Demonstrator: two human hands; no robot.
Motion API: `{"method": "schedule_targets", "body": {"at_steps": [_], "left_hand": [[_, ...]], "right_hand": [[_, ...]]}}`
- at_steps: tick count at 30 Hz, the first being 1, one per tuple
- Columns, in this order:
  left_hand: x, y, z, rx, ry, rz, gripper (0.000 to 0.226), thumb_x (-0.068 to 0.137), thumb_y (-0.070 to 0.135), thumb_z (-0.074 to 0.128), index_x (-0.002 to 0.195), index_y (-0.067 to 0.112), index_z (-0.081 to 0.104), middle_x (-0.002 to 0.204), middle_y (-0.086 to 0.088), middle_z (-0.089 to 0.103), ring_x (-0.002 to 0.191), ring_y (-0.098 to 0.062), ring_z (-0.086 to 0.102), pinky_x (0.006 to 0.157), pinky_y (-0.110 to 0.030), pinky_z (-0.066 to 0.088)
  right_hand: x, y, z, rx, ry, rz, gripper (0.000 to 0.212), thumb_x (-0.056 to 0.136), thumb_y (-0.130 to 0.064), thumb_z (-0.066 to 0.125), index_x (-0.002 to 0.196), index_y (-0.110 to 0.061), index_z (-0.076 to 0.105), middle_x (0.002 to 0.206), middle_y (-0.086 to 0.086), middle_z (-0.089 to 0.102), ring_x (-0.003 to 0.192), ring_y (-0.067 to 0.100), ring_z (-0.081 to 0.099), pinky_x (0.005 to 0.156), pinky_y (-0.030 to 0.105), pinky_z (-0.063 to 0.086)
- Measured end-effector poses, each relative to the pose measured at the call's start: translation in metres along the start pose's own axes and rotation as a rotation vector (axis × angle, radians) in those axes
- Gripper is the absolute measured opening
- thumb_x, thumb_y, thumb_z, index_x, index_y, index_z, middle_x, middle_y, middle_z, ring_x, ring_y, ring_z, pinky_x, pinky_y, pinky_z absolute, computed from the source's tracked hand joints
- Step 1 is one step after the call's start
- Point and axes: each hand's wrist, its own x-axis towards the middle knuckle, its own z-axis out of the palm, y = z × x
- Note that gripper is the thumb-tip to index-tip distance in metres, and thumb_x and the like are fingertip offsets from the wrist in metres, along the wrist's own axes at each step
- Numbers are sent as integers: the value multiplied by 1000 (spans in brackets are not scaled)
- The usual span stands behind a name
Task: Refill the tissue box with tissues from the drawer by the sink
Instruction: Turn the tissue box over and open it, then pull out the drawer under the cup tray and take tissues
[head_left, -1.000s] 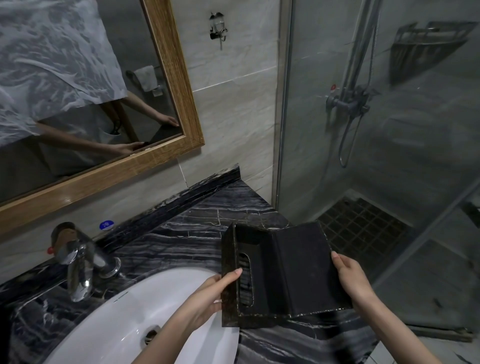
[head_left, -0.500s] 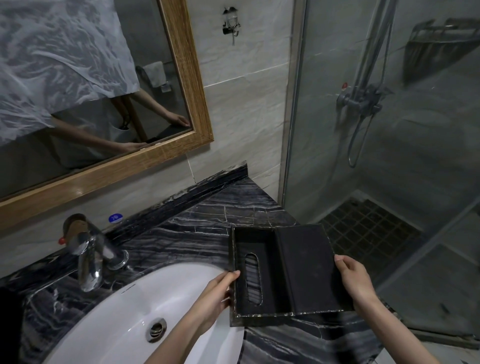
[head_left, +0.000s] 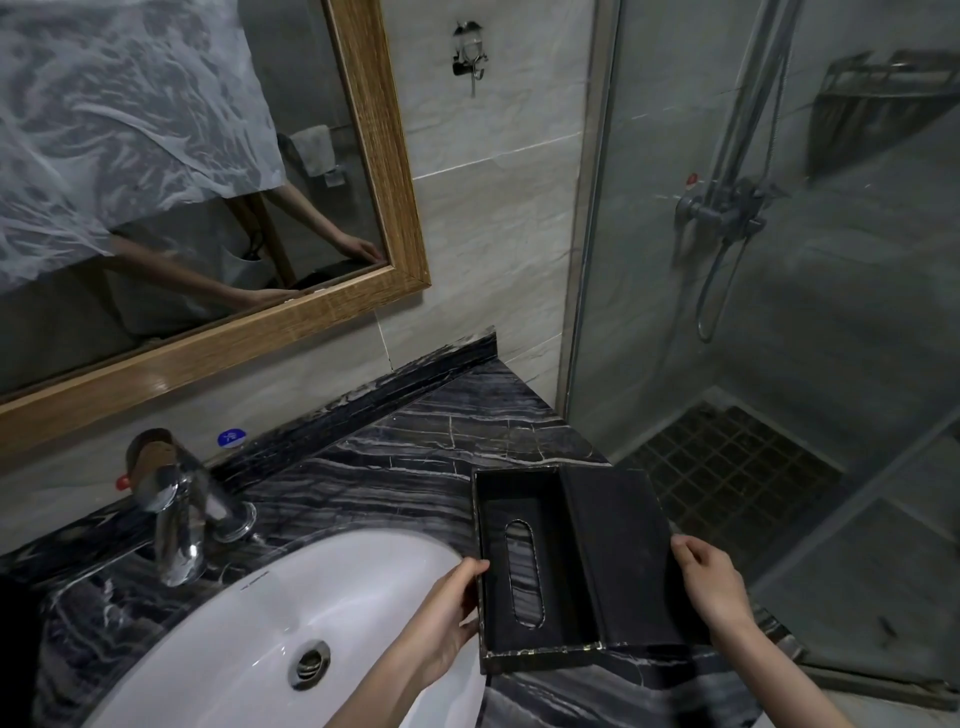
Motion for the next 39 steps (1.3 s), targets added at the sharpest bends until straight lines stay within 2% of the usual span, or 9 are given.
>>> {"method": "schedule_targets", "body": {"at_steps": [4,10,14,16,18,20,24,31,39], "left_hand": [[1,-4,1,-49,1,-19,27,94,26,46,89,16,70,74,2,67,78,-12,54,77,-28,44],[3,-10,1,-82,-8,-22,25,94,26,46,93,14,68,74,2,66,78,-12,53,76,-28,45],[3,-10,-4,-34,-34,-23,26,93,28,48,103,15,68,97,-3,64,90,-13,54,77,-26,48],[1,-11,-10,-35,-49,-27,30,90,32,53,111,15,66,116,-6,62,105,-15,54,80,-27,49],[1,-11,-17,-41,-50,-34,59,79,42,64,130,14,56,145,-11,45,135,-20,41,95,-34,47],[-1,-13,-22,-60,-39,-23,80,73,46,68,141,14,43,156,-14,27,146,-22,23,111,-41,36],[-5,-14,-27,-86,17,11,60,92,33,53,145,10,34,158,-14,21,147,-22,20,115,-43,31],[-15,-11,-37,-4,46,13,56,92,31,55,141,7,40,152,-14,35,140,-24,36,105,-40,42],[-37,-7,-59,182,160,84,45,81,41,61,120,19,56,126,2,57,118,-15,55,92,-31,50]], "right_hand": [[-3,-2,5,-87,-24,-15,34,98,-20,43,124,-7,60,129,15,60,125,35,48,100,38,36],[-7,-1,12,-116,-93,-7,34,97,-19,45,129,-11,56,133,12,58,127,30,49,102,34,35],[-11,-3,15,-131,-116,-20,36,97,-18,45,132,-10,53,136,12,56,128,29,48,101,35,35],[-13,-4,15,-148,-113,-29,36,97,-18,44,132,-11,53,136,11,56,128,29,48,100,35,36],[-15,-5,14,-175,-98,-47,36,97,-18,44,131,-12,54,135,10,57,127,29,49,98,34,36],[-16,-6,14,-203,-76,-65,35,97,-18,44,129,-12,56,133,11,59,126,30,50,96,33,37],[-20,-9,16,-194,-82,-90,33,96,-18,46,127,-9,56,129,13,61,122,29,53,94,33,37],[-30,-24,23,-199,-68,-217,31,96,-18,46,125,-12,58,128,11,62,122,29,52,97,35,37],[-43,-53,43,-195,-58,-525,21,91,-9,55,106,-16,67,110,1,69,102,15,59,87,26,40]]}}
